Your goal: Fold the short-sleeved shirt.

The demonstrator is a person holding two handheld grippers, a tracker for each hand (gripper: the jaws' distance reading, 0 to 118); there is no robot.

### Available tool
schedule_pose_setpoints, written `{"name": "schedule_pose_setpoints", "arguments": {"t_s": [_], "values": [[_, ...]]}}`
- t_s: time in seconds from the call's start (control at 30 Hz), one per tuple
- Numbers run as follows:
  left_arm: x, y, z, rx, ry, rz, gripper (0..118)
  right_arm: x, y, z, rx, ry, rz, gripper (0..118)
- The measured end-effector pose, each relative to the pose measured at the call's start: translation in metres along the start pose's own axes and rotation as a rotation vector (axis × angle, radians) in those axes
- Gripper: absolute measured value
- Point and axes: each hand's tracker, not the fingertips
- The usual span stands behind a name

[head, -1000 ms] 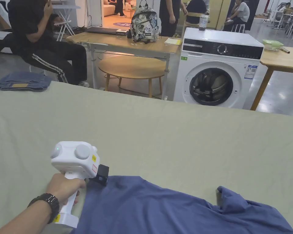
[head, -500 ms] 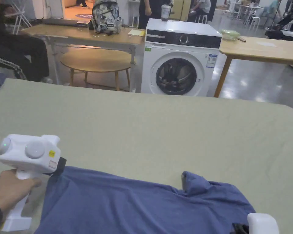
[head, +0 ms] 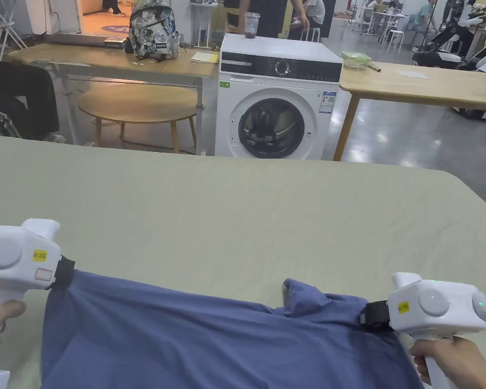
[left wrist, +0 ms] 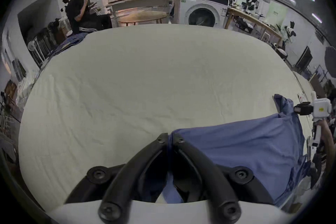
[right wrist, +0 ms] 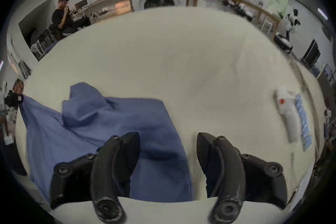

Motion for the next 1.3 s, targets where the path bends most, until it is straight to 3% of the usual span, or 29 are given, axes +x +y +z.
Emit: {"name": "schedule_pose_setpoints", "arguments": {"t_s": [0.17,0.2,0.27,0.3,0.43,0.5,0.6,0.93,1.3], "values": [[-0.008,-0.004,0.006,0.006,-0.004,0.008,0,-0.016,0.001,-0.003,-0.003,-0.078,0.055,61],[-0.008,-0.005,0.007,0.008,-0.003,0.008,0,-0.021,0.0,-0.001,0.005,-0.084,0.068,49],[-0.006,-0.008,0.01,0.012,-0.004,0.009,0,-0.032,0.001,-0.002,0.012,-0.109,0.118,6],[-0.007,-0.009,0.009,0.012,-0.006,0.009,0,-0.035,0.0,-0.003,0.016,-0.107,0.135,0],[-0.007,-0.015,0.017,0.023,-0.004,-0.004,0,-0.039,-0.001,0.008,0.054,-0.133,0.089,0],[-0.01,-0.015,0.025,0.036,-0.009,-0.003,0,-0.038,-0.003,0.028,0.148,-0.091,0.049,0],[-0.013,-0.014,0.044,0.078,-0.009,-0.002,0,-0.04,-0.001,0.064,0.251,-0.099,0.078,0],[-0.012,0.0,0.158,0.289,-0.015,0.009,0,-0.07,0.01,0.22,0.57,-0.101,0.066,0],[-0.029,0.056,0.264,0.458,0.054,0.019,0,-0.105,0.039,0.335,0.773,-0.108,0.071,0]]}}
